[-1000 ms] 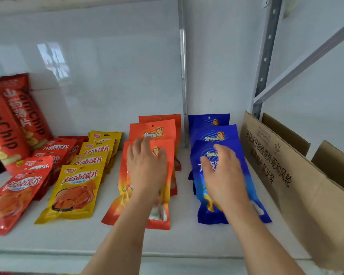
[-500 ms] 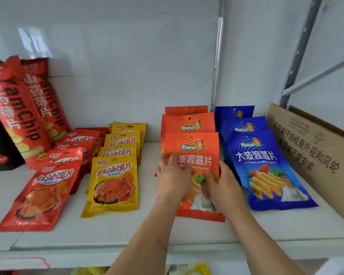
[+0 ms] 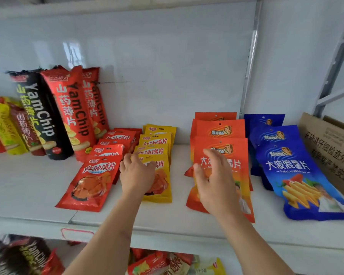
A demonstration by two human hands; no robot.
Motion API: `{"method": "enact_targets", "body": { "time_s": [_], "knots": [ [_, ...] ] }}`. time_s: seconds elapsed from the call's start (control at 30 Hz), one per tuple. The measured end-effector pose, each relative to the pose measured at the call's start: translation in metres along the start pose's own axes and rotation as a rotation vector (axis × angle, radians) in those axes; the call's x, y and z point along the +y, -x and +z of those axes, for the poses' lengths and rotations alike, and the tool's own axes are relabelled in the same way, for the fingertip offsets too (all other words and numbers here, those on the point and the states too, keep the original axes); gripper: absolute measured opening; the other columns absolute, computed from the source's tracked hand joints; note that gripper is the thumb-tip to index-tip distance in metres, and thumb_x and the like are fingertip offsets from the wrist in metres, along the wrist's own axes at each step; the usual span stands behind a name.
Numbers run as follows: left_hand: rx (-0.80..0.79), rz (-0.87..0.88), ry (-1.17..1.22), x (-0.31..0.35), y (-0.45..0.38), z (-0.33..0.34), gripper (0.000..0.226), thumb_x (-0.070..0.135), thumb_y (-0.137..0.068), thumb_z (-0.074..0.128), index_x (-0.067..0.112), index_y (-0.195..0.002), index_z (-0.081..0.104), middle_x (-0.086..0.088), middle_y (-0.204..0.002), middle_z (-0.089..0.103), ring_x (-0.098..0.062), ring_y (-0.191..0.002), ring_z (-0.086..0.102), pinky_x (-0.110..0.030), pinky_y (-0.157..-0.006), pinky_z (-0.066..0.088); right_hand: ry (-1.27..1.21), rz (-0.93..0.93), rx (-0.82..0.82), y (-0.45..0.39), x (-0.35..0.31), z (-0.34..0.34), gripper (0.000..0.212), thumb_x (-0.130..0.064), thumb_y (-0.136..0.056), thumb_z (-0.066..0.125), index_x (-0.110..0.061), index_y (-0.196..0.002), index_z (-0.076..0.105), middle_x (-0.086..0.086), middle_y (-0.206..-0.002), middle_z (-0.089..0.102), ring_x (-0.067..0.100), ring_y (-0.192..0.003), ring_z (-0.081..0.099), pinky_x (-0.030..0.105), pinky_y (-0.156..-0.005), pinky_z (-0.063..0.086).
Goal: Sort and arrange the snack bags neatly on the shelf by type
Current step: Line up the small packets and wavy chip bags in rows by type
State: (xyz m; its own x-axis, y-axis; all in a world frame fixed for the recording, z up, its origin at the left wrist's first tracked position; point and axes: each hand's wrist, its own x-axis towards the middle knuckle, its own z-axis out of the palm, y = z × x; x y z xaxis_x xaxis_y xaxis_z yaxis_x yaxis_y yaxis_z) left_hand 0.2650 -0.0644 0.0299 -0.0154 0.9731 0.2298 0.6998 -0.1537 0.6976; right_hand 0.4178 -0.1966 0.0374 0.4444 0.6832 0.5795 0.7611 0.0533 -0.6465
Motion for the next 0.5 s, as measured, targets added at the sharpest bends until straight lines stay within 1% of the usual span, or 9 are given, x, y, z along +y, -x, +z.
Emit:
{"method": "enact_targets", "body": {
  "time_s": [0.07, 0.13, 0.17, 0.23, 0.33, 0.43, 0.5],
  "knots": [
    [-0.037, -0.029, 0.010, -0.011, -0.007, -0.005, 0.073, 0.042, -0.094, 0.058, 0.011, -0.154, 0.028, -0.013, -0.160, 0.027, -0.035, -0.148, 0.021, -0.047, -0.119, 0.021, -0.081, 0.022, -0.104, 0.001, -0.017, 0.024, 0.047, -0.037, -0.099, 0.050, -0.021, -0.142, 0.043, -0.004, -0.144, 0.043, 0.012, -0.134, 0.040, 0.027, -0.109, 0.036],
    [-0.071, -0.049, 0.031, -0.017, -0.014, -0.006, 0.073, 0.041, -0.094, 0.059, 0.011, -0.153, 0.029, -0.014, -0.158, 0.031, -0.036, -0.145, 0.026, -0.049, -0.118, 0.025, -0.130, 0.080, -0.190, -0.001, -0.027, 0.050, 0.049, -0.036, -0.100, 0.049, -0.020, -0.145, 0.040, -0.002, -0.146, 0.041, 0.014, -0.135, 0.039, 0.027, -0.110, 0.033],
    [-0.094, -0.056, 0.046, -0.020, -0.017, -0.006, 0.073, 0.040, -0.094, 0.059, 0.012, -0.153, 0.028, -0.013, -0.156, 0.032, -0.037, -0.143, 0.029, -0.050, -0.117, 0.028, -0.133, 0.128, -0.228, -0.003, -0.030, 0.062, 0.051, -0.037, -0.100, 0.048, -0.019, -0.146, 0.037, -0.002, -0.148, 0.040, 0.014, -0.136, 0.039, 0.026, -0.109, 0.031],
    [-0.146, -0.059, 0.092, -0.024, -0.023, -0.004, 0.071, 0.037, -0.093, 0.060, 0.014, -0.153, 0.029, -0.011, -0.154, 0.034, -0.036, -0.140, 0.036, -0.052, -0.114, 0.034, -0.097, 0.230, -0.283, -0.008, -0.030, 0.088, 0.053, -0.039, -0.100, 0.047, -0.019, -0.147, 0.035, 0.001, -0.149, 0.039, 0.018, -0.136, 0.040, 0.029, -0.108, 0.033],
    [-0.193, -0.046, 0.145, -0.033, -0.031, -0.001, 0.067, 0.033, -0.092, 0.061, 0.015, -0.150, 0.032, -0.010, -0.151, 0.037, -0.035, -0.134, 0.044, -0.050, -0.110, 0.039, -0.002, 0.367, -0.295, -0.016, -0.025, 0.116, 0.050, -0.040, -0.098, 0.047, -0.018, -0.142, 0.040, 0.007, -0.142, 0.046, 0.027, -0.131, 0.045, 0.036, -0.104, 0.038],
    [-0.241, -0.006, 0.150, -0.041, -0.045, 0.003, 0.061, 0.031, -0.092, 0.062, 0.015, -0.145, 0.036, -0.010, -0.146, 0.041, -0.035, -0.129, 0.047, -0.048, -0.107, 0.041, 0.129, 0.391, -0.253, -0.026, -0.022, 0.132, 0.042, -0.039, -0.096, 0.048, -0.018, -0.132, 0.046, 0.010, -0.131, 0.055, 0.030, -0.122, 0.051, 0.038, -0.097, 0.042],
    [-0.285, 0.035, 0.128, -0.044, -0.055, 0.008, 0.064, 0.035, -0.091, 0.063, 0.015, -0.145, 0.036, -0.011, -0.144, 0.042, -0.035, -0.130, 0.045, -0.049, -0.109, 0.040, 0.169, 0.403, -0.240, -0.034, -0.020, 0.137, 0.046, -0.041, -0.097, 0.049, -0.016, -0.135, 0.043, 0.011, -0.131, 0.054, 0.031, -0.123, 0.050, 0.039, -0.096, 0.042]
  ]
}}
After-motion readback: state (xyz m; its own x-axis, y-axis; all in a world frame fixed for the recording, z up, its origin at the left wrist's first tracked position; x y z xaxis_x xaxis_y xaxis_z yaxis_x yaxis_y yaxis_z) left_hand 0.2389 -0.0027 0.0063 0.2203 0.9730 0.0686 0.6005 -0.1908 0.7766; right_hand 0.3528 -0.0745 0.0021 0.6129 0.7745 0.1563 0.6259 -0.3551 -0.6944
